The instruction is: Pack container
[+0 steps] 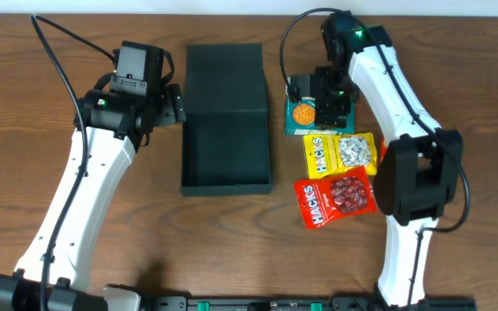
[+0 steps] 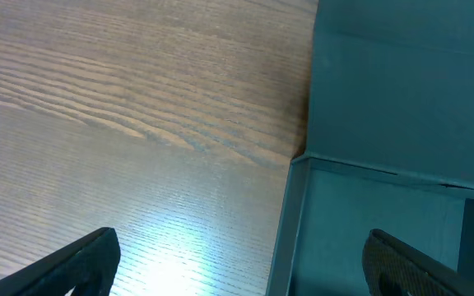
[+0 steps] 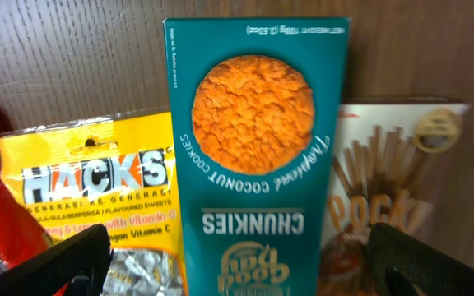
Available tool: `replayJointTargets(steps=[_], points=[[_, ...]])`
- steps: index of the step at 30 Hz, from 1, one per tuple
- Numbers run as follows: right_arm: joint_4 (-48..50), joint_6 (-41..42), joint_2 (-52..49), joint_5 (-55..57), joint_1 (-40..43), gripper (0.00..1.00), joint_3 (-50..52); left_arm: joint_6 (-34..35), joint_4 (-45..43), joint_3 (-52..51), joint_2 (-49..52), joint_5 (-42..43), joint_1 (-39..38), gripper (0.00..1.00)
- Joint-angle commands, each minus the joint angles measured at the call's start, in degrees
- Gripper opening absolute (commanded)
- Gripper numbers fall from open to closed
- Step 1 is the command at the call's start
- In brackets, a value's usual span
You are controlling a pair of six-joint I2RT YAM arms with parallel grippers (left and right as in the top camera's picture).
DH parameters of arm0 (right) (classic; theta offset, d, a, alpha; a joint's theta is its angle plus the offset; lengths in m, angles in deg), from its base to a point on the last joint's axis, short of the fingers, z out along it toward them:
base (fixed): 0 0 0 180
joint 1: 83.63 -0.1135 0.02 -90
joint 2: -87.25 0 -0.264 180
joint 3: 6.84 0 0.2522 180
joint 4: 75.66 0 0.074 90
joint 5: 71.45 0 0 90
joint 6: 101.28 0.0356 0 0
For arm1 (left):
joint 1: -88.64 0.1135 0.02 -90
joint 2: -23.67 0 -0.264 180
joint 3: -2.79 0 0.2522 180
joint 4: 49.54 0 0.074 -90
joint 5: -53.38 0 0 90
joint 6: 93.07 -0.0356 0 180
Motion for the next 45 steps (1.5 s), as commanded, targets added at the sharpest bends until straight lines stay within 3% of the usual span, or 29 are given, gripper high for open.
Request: replayJointTargets(steps=[1, 27, 45], points=[[0.4, -2.4, -2.3, -1.6, 0.6, 0.99, 0.1, -0.4, 0.3, 0.2, 0.4, -1.2, 0.2, 0.95], [5.6, -2.3, -7.1, -3.3, 0.6, 0.87, 0.1, -0.4, 1.2, 0.2, 0.4, -1.6, 0.3, 0.95], [5.4, -1.4, -9.3, -3.7, 0.5, 0.89, 0.1, -0.4, 1.2, 0.2, 0.4, -2.8, 0.3, 0.95]])
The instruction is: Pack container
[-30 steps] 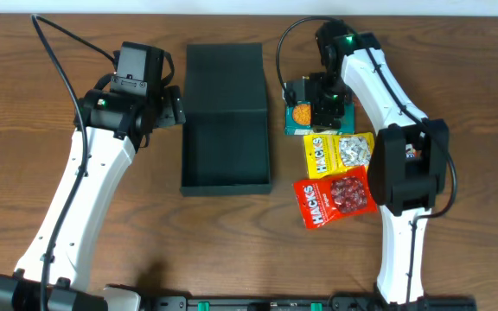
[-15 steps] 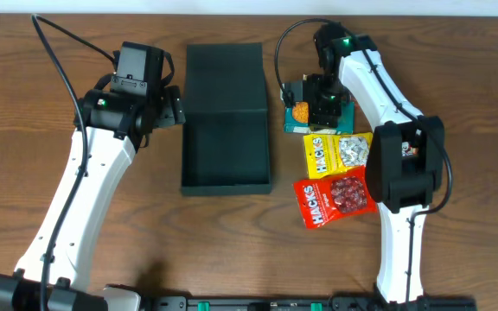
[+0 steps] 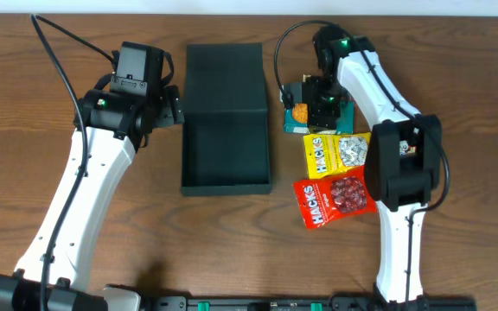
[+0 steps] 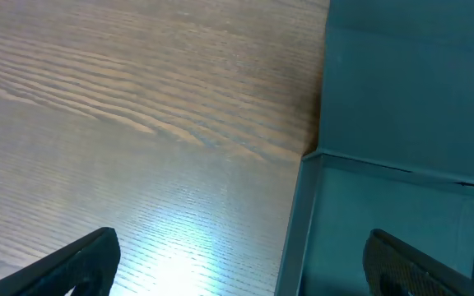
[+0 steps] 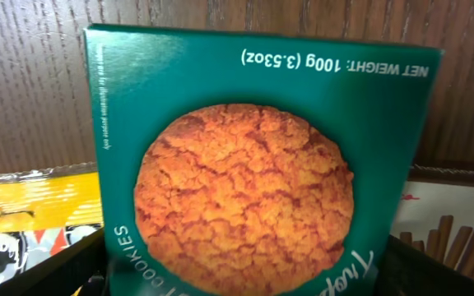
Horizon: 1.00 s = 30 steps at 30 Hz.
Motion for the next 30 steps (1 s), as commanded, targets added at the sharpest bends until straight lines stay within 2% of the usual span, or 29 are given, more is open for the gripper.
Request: replayJointTargets(steps=[1, 4, 10, 22, 30], points=[[-0.4, 0.1, -1.6, -1.2, 0.5, 0.89, 0.1, -0.4, 0.2, 0.2, 0.4, -1.4, 0.3, 0.95], [-0.5, 0.6, -1.6, -1.1, 0.5, 0.81, 0.1, -0.4, 0.2, 0.2, 0.4, -1.4, 0.3, 0.95], [-0.7, 1.4, -1.6, -1.1, 0.5, 0.73, 0.1, -0.4, 0.2, 0.2, 0.4, -1.4, 0.3, 0.95], [-4.6, 3.0, -1.6, -1.2, -1.2, 0.75, -0.6, -0.5, 0.2, 0.2, 0.4, -3.9, 0.3, 0.95], [-8.4, 3.4, -1.6, -1.2, -2.3, 0.74, -4.9, -1.9, 0.2, 0.2, 0.4, -4.4, 0.3, 0.95]])
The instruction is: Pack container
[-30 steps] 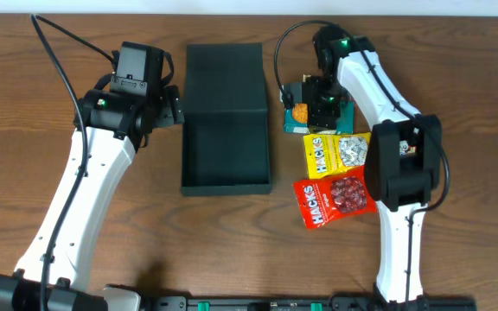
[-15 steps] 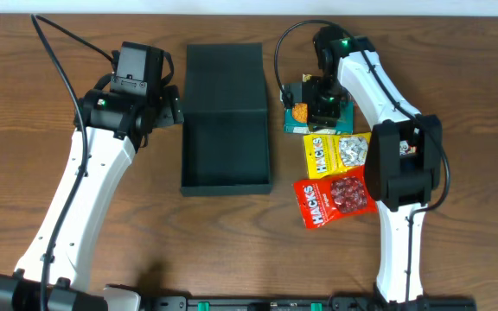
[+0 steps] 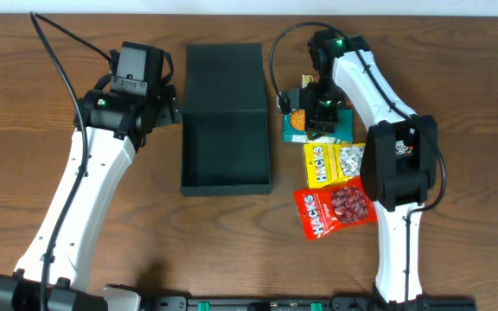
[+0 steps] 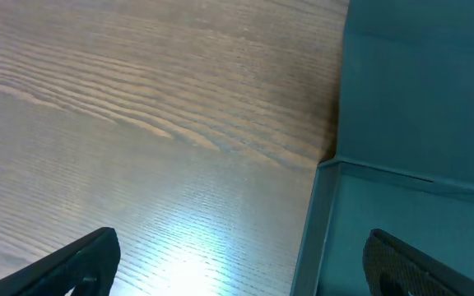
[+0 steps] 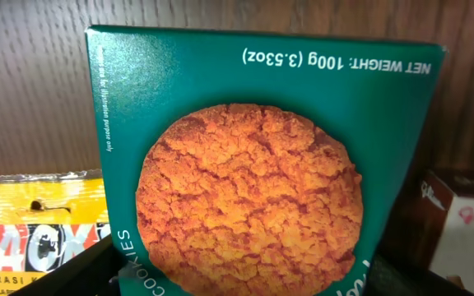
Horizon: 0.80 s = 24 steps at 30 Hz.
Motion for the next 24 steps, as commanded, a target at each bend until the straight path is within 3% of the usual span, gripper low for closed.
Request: replayJointTargets(steps=[1, 8, 14, 24], points=[[-1.2, 1.1, -0.8, -0.9, -0.7, 0.73, -3.5, -1.8, 0.2, 0.2, 0.4, -1.9, 0.3, 0.95], [-5.3, 1.1, -0.8, -0.9, -0.9, 0.72, -10.4, -1.8, 0.3, 0.2, -1.1, -4.3, 2.5, 0.95], [-9.7, 1.1, -0.8, -3.6, -1.2, 0.74, -17.7, -1.8, 1.6, 0.2, -4.8, -3.3, 9.8, 0.95], [-19.0, 2.1, -0.7, -4.0, -8.5, 0.76, -28.9, -1.6, 4.9, 0.2, -8.9, 6.3, 24.5, 0.95]])
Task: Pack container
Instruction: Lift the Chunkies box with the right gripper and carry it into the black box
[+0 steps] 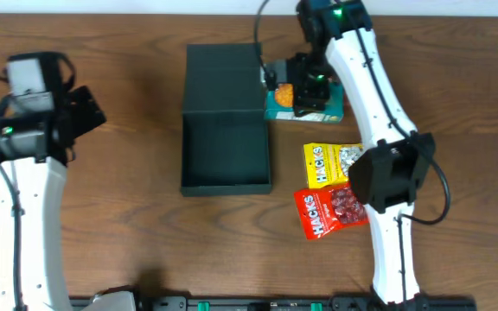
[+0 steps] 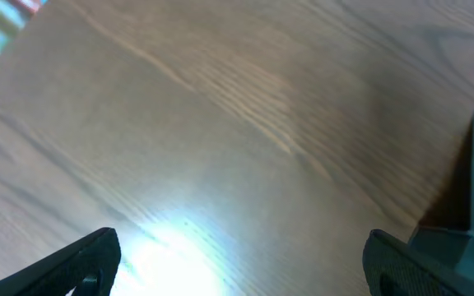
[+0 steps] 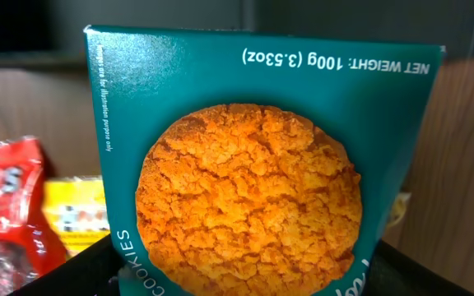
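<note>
The dark green container [image 1: 226, 177] lies open at the table's middle, its lid [image 1: 224, 76] folded back at the far end. My right gripper [image 1: 306, 92] is shut on a teal cookie box [image 1: 277, 106] held in the air just off the container's right wall. In the right wrist view that cookie box [image 3: 262, 107] fills the frame, with the right gripper [image 3: 245, 278] clamped on its lower part. My left gripper [image 1: 88, 111] hovers over bare wood far to the left. It stands open and empty in the left wrist view [image 2: 241, 263].
A yellow Hacks bag [image 1: 335, 161] and a red Hacks bag [image 1: 331, 209] lie on the table to the right of the container. The red bag [image 3: 6, 197] and the yellow bag [image 3: 76, 215] show blurred behind the held box. A corner of the container sits at the right edge.
My right gripper now holds the cookie box off the table, further left and up, by the container's right wall. The left arm has moved well to the left, away from the container.
My right gripper was open above the cookie box among the snacks, while the left hovered open at the container's left edge. It then stood lower around the box, then shut on it. Now the box is in the air beside the container, and the left arm is far left.
</note>
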Available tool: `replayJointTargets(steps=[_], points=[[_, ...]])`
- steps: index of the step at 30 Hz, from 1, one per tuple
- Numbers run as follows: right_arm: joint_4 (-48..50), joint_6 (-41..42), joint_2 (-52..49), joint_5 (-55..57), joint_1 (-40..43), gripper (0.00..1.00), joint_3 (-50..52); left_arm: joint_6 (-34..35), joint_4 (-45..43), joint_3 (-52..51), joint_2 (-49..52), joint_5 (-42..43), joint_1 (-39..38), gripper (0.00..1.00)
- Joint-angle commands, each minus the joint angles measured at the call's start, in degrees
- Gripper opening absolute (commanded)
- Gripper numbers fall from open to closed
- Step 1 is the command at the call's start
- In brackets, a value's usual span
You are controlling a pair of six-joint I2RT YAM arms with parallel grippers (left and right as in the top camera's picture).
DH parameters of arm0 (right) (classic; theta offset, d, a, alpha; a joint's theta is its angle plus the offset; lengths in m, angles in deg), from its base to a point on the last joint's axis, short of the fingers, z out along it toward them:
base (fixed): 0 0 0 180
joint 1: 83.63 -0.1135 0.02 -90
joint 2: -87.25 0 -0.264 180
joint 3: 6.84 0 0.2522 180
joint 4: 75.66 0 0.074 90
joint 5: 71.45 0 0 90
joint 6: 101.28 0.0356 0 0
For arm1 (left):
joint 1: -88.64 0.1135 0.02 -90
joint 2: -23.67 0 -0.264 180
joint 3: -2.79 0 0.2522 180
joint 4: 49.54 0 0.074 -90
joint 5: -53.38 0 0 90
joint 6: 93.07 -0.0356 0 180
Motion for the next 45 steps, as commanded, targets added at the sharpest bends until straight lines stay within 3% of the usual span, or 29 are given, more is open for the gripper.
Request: replayJointTargets(steps=[1, 8, 18, 26, 30, 32, 33, 34, 45], points=[[-1.8, 1.0, 0.0, -1.8, -4.6, 0.76, -3.3, -0.2, 1.0, 0.2, -0.6, 3.6, 3.1, 0.95], [-2.8, 7.5, 0.0, -1.8, -12.5, 0.78, -4.1, 2.2, 1.9, 0.2, -0.7, 3.5, 6.4, 0.95], [7.3, 38.3, 0.0, -10.6, -17.0, 0.81, -4.1, 6.1, 1.7, 0.2, -0.7, 4.2, 7.8, 0.95], [11.0, 60.3, 0.0, -12.5, -17.0, 0.64, -4.1, 6.5, 2.1, 0.2, -0.7, 7.1, 7.8, 0.95], [9.4, 64.0, 0.0, -15.4, -17.0, 0.63, -4.1, 6.5, 2.2, 0.2, -0.7, 9.1, 7.8, 0.95], [8.9, 67.0, 0.0, -15.9, -17.0, 0.56, -4.1, 6.6, 2.2, 0.2, -0.7, 10.0, 7.8, 0.95], [8.8, 68.3, 0.0, -15.9, -17.0, 0.57, -4.1, 6.9, 2.3, 0.2, -0.7, 10.0, 7.8, 0.95], [8.8, 69.3, 0.0, -16.0, -17.0, 0.99, -4.0, 6.9, 2.4, 0.2, -0.7, 10.0, 7.8, 0.95], [8.3, 72.5, 0.0, -20.6, -17.0, 0.99, -4.0, 6.9, 2.8, 0.2, -0.7, 11.8, 7.8, 0.95]])
